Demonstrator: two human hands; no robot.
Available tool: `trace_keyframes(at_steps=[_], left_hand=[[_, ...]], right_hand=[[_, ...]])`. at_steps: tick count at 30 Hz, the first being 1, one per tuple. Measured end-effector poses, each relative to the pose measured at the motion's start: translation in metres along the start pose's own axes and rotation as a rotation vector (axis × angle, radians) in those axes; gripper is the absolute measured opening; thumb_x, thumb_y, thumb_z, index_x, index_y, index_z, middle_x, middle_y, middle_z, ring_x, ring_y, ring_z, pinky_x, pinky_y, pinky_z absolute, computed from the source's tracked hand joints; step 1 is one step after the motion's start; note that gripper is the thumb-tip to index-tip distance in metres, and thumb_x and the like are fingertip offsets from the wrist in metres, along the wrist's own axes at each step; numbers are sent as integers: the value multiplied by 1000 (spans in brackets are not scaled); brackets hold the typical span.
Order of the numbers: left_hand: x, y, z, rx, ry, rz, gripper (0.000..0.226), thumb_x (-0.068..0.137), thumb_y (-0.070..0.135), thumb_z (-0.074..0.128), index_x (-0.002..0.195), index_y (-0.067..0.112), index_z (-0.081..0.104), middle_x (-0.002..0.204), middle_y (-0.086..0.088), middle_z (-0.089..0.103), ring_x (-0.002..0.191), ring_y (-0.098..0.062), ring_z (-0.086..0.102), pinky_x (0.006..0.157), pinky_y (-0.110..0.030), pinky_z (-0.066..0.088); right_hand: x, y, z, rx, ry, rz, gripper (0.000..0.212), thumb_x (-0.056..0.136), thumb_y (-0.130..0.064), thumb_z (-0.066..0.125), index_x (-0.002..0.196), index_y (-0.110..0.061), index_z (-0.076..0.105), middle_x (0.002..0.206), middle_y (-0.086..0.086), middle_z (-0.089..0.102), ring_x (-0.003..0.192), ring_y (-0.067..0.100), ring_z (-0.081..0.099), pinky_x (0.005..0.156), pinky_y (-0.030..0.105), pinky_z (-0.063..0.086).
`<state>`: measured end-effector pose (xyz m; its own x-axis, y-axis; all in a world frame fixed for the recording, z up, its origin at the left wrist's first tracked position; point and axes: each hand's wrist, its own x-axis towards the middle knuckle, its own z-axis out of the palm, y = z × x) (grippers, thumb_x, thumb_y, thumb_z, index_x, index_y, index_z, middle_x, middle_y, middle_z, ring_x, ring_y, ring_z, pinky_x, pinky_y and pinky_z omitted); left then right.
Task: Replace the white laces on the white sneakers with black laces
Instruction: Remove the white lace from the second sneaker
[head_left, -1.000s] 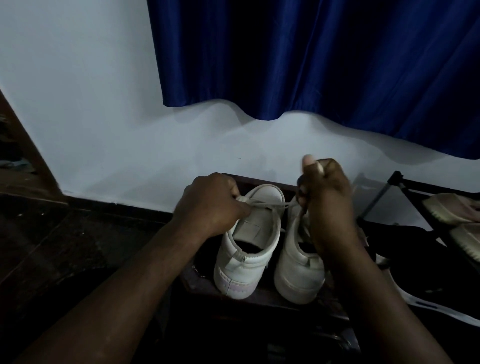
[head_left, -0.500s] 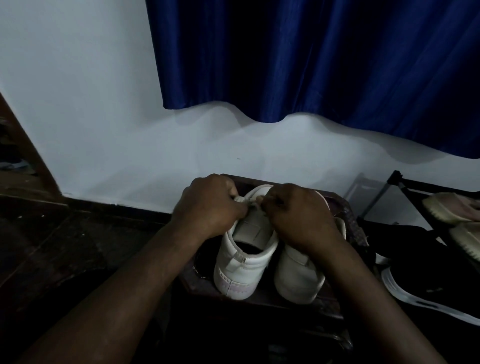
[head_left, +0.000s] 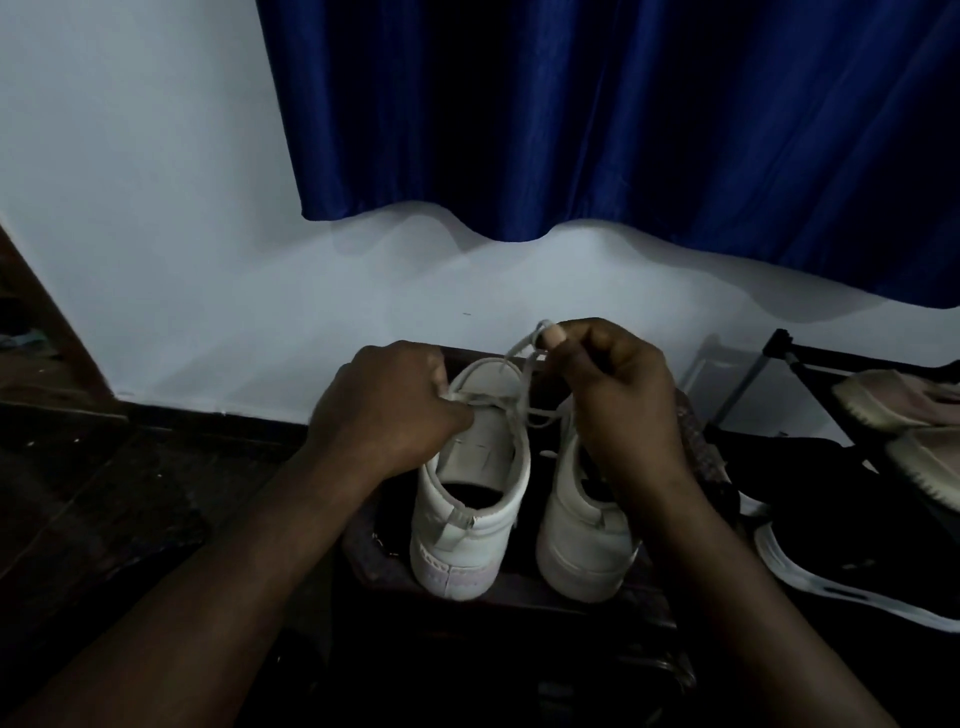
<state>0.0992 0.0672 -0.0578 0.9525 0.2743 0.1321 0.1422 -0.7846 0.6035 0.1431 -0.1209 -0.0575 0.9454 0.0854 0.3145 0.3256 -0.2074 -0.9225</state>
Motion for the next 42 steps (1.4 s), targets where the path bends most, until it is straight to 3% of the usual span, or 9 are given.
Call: trace_keyframes(at_steps=[4, 8, 12, 16, 21, 28, 35, 38, 42], left_hand=[[-1, 0, 1, -54, -2, 72, 28, 69, 24, 72, 91, 39, 64, 86, 15, 66, 83, -9, 64, 78, -35, 56], [3, 3, 12, -6, -64, 214, 53, 77, 10, 62, 121, 39, 68, 119, 10, 59, 109, -15, 57, 90, -37, 53], [10, 4, 20, 96, -50, 220, 43, 80, 22, 60, 118, 37, 72, 120, 10, 69, 118, -20, 58, 91, -44, 55], [12, 6, 24, 184, 7, 227, 27, 82, 21, 62, 102, 34, 75, 101, 8, 73, 102, -20, 62, 77, -42, 59], [12, 9, 25, 233, 56, 206, 17, 83, 21, 65, 95, 32, 72, 93, 8, 71, 90, -20, 64, 73, -36, 56], [12, 15, 22, 250, 58, 188, 11, 85, 20, 63, 91, 30, 65, 89, 6, 64, 78, -22, 55, 65, -30, 41], [15, 8, 25, 73, 74, 210, 14, 85, 12, 64, 87, 26, 65, 90, 8, 62, 83, -17, 53, 70, -33, 44], [18, 6, 29, 24, 66, 228, 21, 81, 5, 62, 81, 26, 64, 79, 11, 55, 82, -20, 54, 66, -31, 38], [18, 2, 31, -19, 70, 284, 23, 84, 2, 59, 84, 24, 61, 69, 10, 57, 78, -26, 56, 64, -36, 46]], right_hand=[[1, 2, -1, -44, 147, -57, 3, 97, -28, 72, 94, -28, 73, 91, -6, 77, 85, 13, 74, 82, 48, 61], [0, 2, -1, -34, 186, -65, 29, 95, -24, 74, 122, -29, 63, 121, -15, 69, 107, 0, 67, 81, 25, 60], [-2, 2, -1, -142, 219, -173, 42, 93, -25, 75, 132, -29, 59, 135, -20, 59, 119, -2, 59, 83, 7, 46], [-3, 3, 0, -208, 216, -242, 37, 91, -24, 76, 126, -28, 63, 130, -14, 56, 115, -2, 58, 82, 7, 46], [-3, 4, 1, -235, 196, -257, 36, 92, -24, 76, 126, -27, 63, 123, -11, 59, 107, 1, 61, 81, 13, 50], [-6, -2, 2, -235, 79, -211, 25, 93, -26, 75, 114, -29, 63, 85, -13, 72, 80, 5, 70, 72, 32, 58], [-8, -6, 3, -603, -238, -164, 20, 86, -30, 69, 103, -31, 59, 74, -16, 67, 72, -2, 61, 53, 13, 31], [-10, -10, 4, -661, -297, -202, 18, 84, -39, 68, 98, -30, 60, 71, -15, 65, 65, -1, 56, 54, 17, 28], [-9, -7, 5, -679, -268, -198, 24, 73, -42, 54, 92, -28, 58, 65, -13, 59, 63, 3, 53, 57, 25, 31]])
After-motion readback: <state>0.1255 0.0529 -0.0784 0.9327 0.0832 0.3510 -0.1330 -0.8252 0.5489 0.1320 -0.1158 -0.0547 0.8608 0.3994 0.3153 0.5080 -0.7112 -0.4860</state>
